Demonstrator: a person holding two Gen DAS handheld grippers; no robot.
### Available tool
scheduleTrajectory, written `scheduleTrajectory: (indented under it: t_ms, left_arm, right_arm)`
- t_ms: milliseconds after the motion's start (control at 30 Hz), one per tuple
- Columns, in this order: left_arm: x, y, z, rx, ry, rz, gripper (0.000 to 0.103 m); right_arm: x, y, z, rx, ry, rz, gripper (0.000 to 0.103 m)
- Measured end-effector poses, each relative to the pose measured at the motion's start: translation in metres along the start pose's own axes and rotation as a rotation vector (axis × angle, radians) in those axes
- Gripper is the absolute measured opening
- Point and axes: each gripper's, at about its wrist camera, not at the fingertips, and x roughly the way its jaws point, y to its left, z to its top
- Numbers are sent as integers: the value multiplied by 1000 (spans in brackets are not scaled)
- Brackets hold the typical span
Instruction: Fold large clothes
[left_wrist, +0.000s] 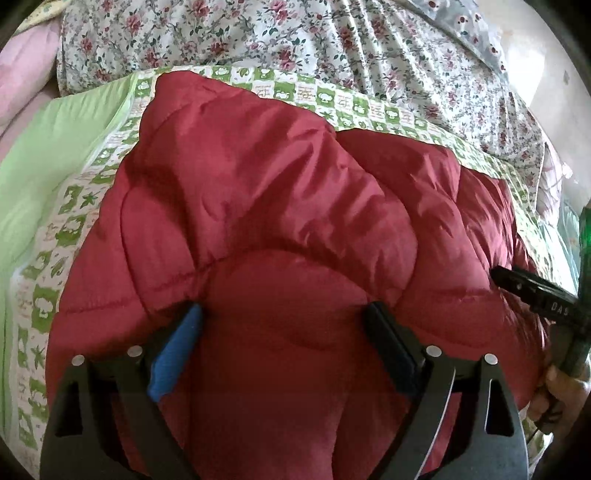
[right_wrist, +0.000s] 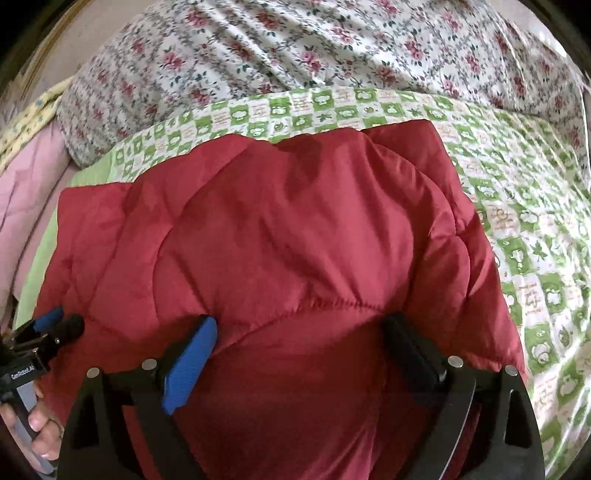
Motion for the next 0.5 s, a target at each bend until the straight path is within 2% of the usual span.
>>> scheduleTrajectory:
  t_ms: [200, 367, 500]
  left_arm:
    - [4, 4, 13, -44, 49, -2, 91]
    - [-2, 8, 46, -74, 58, 8, 91]
    - [25, 33, 69, -164, 109, 33, 91]
  right_arm:
    - [5, -2, 2, 2, 7, 4, 94]
    - [6, 1, 2, -38, 18, 8, 97]
    - [6, 0, 1, -38, 17, 14, 97]
